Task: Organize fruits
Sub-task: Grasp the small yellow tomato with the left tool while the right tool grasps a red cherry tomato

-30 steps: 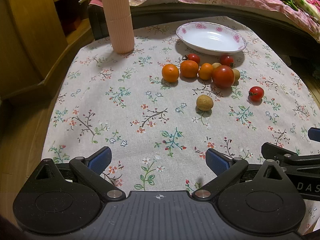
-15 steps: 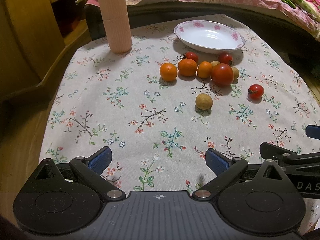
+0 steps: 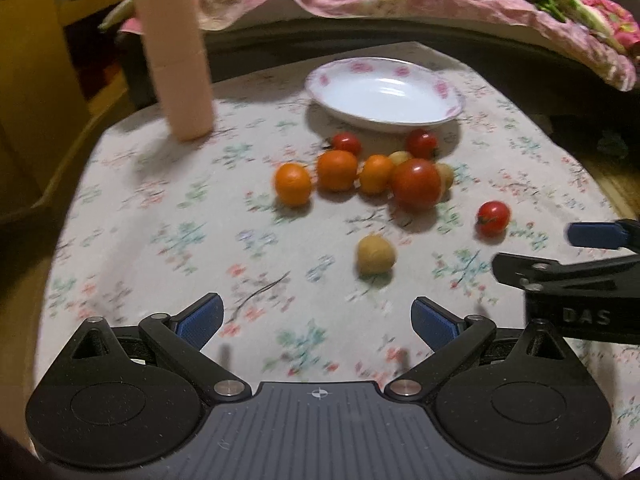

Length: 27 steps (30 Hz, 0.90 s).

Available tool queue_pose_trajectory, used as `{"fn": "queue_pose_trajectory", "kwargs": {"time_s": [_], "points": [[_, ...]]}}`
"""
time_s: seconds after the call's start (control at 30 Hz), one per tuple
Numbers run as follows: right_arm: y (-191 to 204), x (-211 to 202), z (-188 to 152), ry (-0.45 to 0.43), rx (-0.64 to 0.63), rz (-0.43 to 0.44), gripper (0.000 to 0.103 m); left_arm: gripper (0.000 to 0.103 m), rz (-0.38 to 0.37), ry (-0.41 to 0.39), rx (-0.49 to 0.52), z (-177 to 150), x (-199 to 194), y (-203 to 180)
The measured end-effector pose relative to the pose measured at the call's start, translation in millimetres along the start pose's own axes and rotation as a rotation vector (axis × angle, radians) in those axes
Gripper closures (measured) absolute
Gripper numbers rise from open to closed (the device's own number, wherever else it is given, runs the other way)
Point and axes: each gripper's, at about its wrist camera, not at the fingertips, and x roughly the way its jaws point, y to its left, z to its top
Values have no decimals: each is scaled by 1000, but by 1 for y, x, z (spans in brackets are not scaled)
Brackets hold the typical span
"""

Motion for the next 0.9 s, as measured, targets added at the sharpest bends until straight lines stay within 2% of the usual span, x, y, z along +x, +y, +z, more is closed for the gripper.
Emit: {"fn": "queue_pose_trajectory", "kwargs": {"time_s": [0.2, 0.37, 0.43, 0.6, 0.8, 0.9], "points": [[-7, 19, 12, 17, -56, 54, 34, 6, -34, -16, 48, 10, 17, -6], [-10, 32, 18, 31, -95, 93, 38, 20, -65, -9, 77, 14, 31, -11], [-11, 37, 20, 41, -98, 119, 44, 26, -81, 7, 84, 14, 37, -13], [-11, 41, 20, 51, -114, 134, 51, 27, -102, -15, 86, 16, 39, -15], [-15, 39, 17, 44, -114, 118, 65, 20, -96, -44, 88, 12, 41, -14], [-17, 39, 18, 47, -107, 119, 66, 19, -98, -41, 86, 13, 41, -15]]}}
